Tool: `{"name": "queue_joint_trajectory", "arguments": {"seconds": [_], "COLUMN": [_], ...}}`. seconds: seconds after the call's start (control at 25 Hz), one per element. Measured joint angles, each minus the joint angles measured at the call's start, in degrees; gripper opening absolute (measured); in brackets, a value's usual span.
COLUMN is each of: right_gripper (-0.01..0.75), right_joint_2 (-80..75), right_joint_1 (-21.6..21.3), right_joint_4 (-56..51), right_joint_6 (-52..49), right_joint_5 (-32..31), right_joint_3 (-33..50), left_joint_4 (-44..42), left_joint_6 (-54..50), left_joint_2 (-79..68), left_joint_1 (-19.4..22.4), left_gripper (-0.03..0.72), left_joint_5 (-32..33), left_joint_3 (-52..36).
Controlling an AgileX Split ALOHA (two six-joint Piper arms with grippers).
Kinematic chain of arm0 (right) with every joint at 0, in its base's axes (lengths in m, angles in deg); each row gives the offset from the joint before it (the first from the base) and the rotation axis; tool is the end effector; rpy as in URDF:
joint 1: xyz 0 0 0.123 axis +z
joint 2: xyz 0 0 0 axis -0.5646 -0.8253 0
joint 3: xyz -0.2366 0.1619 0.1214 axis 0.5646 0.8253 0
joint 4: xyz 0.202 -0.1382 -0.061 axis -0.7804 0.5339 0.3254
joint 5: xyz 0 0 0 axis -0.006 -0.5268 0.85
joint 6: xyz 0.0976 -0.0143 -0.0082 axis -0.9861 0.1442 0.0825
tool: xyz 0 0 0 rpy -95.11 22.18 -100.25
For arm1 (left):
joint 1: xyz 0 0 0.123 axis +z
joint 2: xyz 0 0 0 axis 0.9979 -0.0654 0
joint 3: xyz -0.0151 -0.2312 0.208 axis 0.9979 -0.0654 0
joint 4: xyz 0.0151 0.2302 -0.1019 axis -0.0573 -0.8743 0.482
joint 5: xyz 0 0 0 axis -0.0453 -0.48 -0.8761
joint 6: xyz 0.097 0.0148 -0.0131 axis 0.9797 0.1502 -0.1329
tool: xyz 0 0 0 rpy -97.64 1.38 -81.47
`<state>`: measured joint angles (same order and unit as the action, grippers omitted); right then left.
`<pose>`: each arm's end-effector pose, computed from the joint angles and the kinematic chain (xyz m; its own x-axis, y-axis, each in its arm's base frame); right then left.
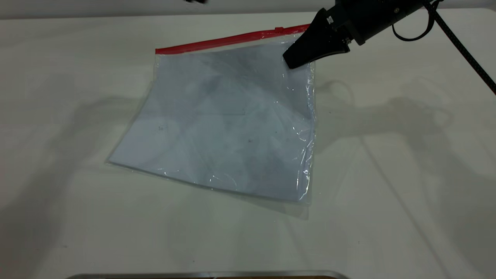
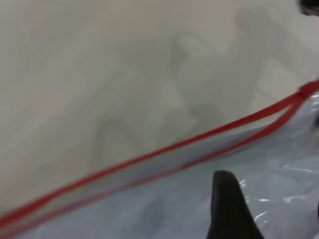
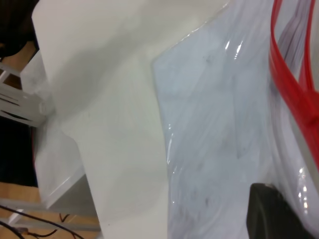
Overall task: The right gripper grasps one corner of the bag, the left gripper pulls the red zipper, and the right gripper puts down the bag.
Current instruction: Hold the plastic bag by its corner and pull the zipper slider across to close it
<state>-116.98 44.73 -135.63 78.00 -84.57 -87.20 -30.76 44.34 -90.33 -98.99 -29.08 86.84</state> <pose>0.4170 0.1549 0.0898 -0.6817 -0.4180 -0.6004 -0.7307 0.4289 0.5311 0.4460 -0.1635 0.1696 -0.5735 0.4742 -0.6680 0.7846 0.5525 -0.2814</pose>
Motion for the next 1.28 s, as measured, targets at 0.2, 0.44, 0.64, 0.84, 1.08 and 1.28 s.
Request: {"name": "queue_joint_trajectory", "arguments": {"seconds": [0.2, 0.44, 0.64, 0.84, 1.08, 1.28], "right_gripper": [0.034, 0.034, 0.034, 0.034, 0.034, 0.034], "right_joint_2": [0.0, 0.0, 0.0, 0.0, -0.1, -0.1], "right_joint_1": [0.0, 0.0, 0.0, 0.0, 0.0, 0.0], "right_joint_4": [0.0, 0.0, 0.0, 0.0, 0.0, 0.0], "right_joint_6": [0.0, 0.1, 0.2, 0.2, 0.2, 0.2], "right_joint_5": [1.1, 1.1, 1.5, 1.5, 1.5, 1.5], "right_joint_3": [0.0, 0.0, 0.0, 0.0, 0.0, 0.0], "left_joint_4": [0.0, 0.0, 0.1, 0.2, 0.4, 0.4], "left_joint_6": [1.1, 1.1, 1.0, 1.0, 0.9, 0.9], "left_joint_2": [-8.4, -15.5, -17.8, -18.5, -18.9, -18.9], "left_joint_1": [-4.3, -8.1, -9.2, -9.3, -9.3, -9.3], "left_gripper": [0.484, 0.484, 0.484, 0.484, 0.476, 0.413], "left_joint_5": [3.8, 4.0, 4.6, 6.7, 7.3, 8.2], "left_joint_3": [9.2, 18.8, 23.1, 23.8, 23.9, 23.9]}}
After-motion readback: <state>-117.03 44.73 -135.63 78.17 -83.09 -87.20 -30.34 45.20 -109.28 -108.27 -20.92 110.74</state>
